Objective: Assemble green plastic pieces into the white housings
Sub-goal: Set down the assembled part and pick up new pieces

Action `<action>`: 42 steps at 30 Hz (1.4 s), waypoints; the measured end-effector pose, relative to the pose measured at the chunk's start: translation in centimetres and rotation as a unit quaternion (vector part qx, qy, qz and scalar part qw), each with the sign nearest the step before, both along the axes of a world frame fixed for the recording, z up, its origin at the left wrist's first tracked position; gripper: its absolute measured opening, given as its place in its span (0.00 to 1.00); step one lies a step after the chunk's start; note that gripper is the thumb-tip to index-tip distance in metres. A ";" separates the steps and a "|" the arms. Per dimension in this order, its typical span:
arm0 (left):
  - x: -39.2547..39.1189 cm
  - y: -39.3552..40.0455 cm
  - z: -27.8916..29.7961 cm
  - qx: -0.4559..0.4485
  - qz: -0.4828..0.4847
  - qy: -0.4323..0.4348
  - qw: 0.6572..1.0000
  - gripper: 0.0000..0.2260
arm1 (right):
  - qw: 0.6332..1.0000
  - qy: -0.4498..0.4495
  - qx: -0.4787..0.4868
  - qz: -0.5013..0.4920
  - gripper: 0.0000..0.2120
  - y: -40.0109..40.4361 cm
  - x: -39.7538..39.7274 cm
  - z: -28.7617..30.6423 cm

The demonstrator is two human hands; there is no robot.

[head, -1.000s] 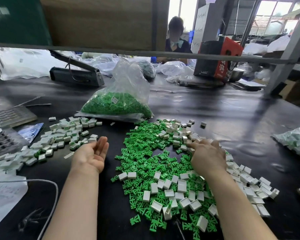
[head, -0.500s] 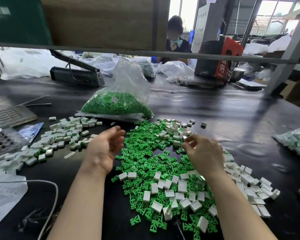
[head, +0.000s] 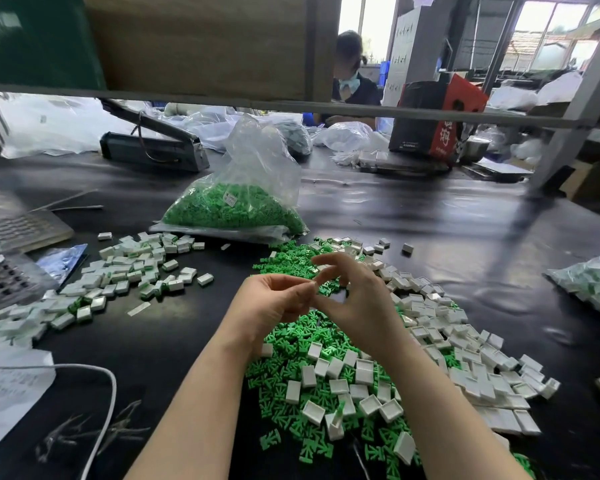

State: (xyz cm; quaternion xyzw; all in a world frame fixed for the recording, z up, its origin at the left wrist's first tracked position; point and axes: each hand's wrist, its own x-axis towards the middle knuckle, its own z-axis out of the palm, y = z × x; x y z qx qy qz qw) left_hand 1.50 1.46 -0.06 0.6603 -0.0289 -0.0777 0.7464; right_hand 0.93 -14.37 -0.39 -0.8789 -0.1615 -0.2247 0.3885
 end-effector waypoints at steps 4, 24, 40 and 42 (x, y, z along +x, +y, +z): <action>0.3 0.4 -0.1 -0.004 0.035 -0.015 0.999 0.07 | 0.993 0.082 -0.072 -0.047 0.14 -0.8 0.5 -0.6; 0.3 0.3 0.6 -0.075 0.065 -0.036 0.994 0.09 | 0.986 0.150 0.037 -0.060 0.06 -0.7 0.5 -0.8; 0.1 -0.4 0.9 -0.132 0.076 -0.004 0.988 0.11 | 0.911 0.174 0.368 0.074 0.06 -0.4 -0.4 1.1; 0.0 -0.5 1.0 -0.156 0.078 -0.002 0.985 0.13 | 0.908 0.170 0.376 0.076 0.06 -0.5 -0.4 1.1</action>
